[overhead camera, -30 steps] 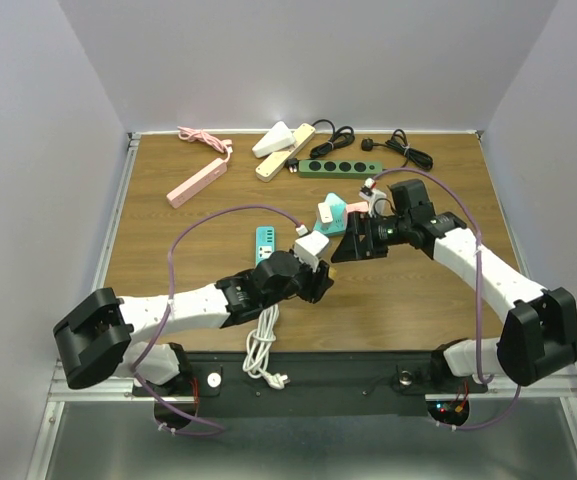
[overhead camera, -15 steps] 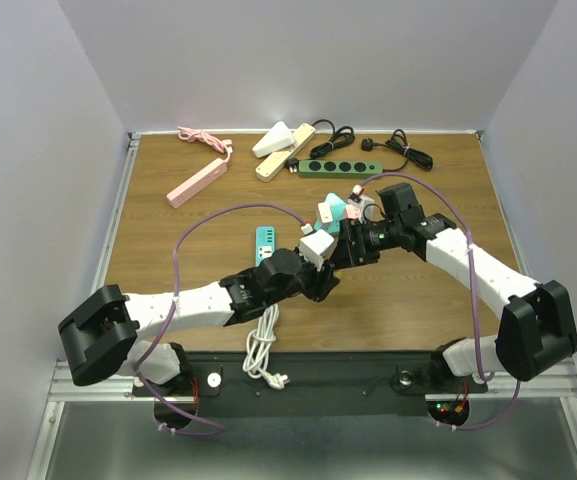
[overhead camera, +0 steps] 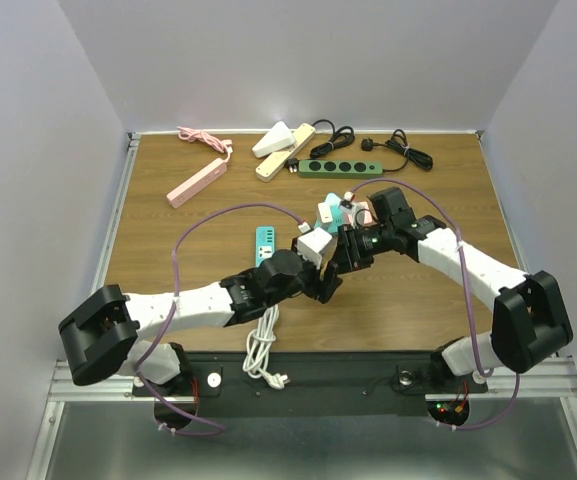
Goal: Insert the plug
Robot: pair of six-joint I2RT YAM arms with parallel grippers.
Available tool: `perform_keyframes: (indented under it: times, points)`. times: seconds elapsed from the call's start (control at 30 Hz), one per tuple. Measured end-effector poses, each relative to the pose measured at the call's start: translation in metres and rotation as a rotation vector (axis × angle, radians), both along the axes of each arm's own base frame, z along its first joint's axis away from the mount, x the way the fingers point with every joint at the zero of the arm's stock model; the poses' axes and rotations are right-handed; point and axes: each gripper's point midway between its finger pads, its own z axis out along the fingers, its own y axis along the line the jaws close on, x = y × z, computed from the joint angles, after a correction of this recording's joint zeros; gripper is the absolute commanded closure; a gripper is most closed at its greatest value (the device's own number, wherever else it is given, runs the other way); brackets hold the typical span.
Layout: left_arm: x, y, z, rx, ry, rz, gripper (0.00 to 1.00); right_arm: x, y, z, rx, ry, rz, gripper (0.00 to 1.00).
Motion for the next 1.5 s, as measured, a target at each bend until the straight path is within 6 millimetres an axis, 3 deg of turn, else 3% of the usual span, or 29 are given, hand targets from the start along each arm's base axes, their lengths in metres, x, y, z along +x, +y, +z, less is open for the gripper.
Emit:
perform_keyframes:
  times: [0.03,0.1,0.2,0.33,0.57,0.8,0.93,1.2,1.5]
  points:
    - [0.003,0.001,0.002,-0.008,0.000,0.023,0.06,0.002,-0.001,-0.003,-0.016,-0.005,-0.013,1.00]
    - [0.007,0.004,0.006,-0.022,-0.002,0.053,0.01,0.007,-0.003,-0.007,-0.040,-0.015,-0.032,1.00]
    - [0.012,0.019,0.008,-0.045,0.007,0.112,0.01,0.021,-0.005,-0.013,-0.087,-0.035,-0.070,1.00]
    - [0.018,0.047,0.003,-0.054,0.025,0.215,0.01,0.053,-0.004,-0.013,-0.133,-0.078,-0.126,0.99]
    - [0.044,0.108,-0.025,-0.032,0.108,0.497,0.01,0.105,-0.003,-0.004,-0.205,-0.179,-0.231,1.00]
    - [0.068,0.173,-0.057,-0.038,0.165,0.715,0.01,0.118,0.009,0.007,-0.212,-0.235,-0.263,1.00]
    - [0.072,0.176,-0.066,-0.069,0.187,0.707,0.01,0.117,0.012,0.000,-0.231,-0.224,-0.269,1.00]
    - [0.075,0.147,-0.088,-0.099,0.255,0.590,0.01,0.118,0.013,-0.002,-0.249,-0.221,-0.290,1.00]
    - [0.066,0.139,-0.098,-0.151,0.333,0.574,0.01,0.121,0.009,-0.002,-0.267,-0.234,-0.316,1.00]
